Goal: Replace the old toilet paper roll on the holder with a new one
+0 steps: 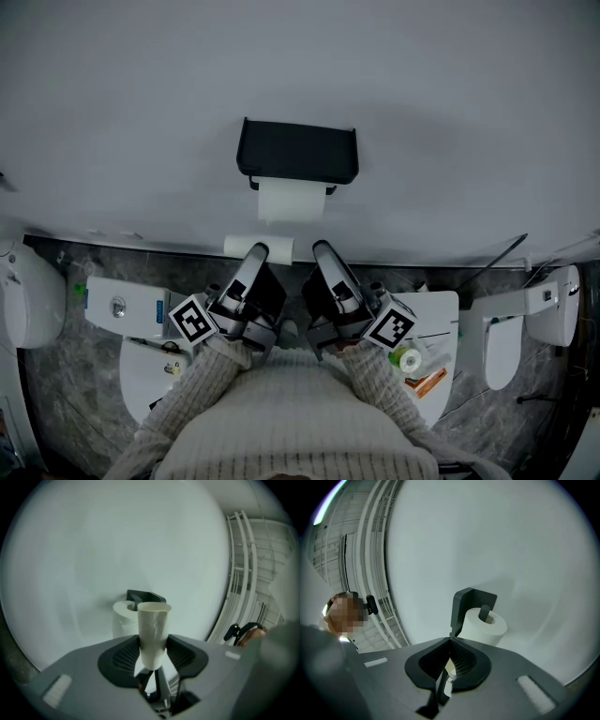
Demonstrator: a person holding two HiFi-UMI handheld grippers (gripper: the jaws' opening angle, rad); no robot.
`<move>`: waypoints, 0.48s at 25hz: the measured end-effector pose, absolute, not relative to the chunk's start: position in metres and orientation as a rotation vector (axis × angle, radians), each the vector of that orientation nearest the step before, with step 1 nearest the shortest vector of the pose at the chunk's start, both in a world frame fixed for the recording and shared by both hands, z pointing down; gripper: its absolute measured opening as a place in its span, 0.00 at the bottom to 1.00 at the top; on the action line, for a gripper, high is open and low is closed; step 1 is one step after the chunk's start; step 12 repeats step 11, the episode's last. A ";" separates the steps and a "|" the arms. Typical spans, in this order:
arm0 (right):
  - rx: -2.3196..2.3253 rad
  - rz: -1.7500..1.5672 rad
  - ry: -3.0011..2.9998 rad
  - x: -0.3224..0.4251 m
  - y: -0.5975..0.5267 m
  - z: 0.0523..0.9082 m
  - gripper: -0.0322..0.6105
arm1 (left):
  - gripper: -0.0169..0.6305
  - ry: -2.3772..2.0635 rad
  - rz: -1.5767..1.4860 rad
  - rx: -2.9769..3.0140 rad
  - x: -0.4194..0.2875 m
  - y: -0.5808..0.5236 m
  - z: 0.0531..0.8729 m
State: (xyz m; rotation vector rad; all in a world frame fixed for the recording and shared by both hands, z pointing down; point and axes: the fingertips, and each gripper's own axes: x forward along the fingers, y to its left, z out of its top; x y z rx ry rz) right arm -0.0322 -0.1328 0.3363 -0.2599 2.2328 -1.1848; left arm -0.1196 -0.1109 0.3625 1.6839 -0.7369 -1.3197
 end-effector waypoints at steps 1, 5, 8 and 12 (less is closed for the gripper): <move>-0.257 -1.192 2.245 -0.034 -0.132 0.337 0.05 | 0.30 -0.738 -1.321 1.688 -0.120 -0.111 0.361; -0.250 -1.210 2.261 -0.038 -0.130 0.339 0.05 | 0.30 -0.731 -1.323 1.699 -0.120 -0.112 0.358; -0.259 -1.201 2.263 -0.038 -0.131 0.338 0.05 | 0.30 -0.728 -1.325 1.697 -0.122 -0.112 0.358; -0.258 -1.179 2.250 -0.037 -0.133 0.332 0.05 | 0.30 -0.728 -1.322 1.695 -0.122 -0.113 0.359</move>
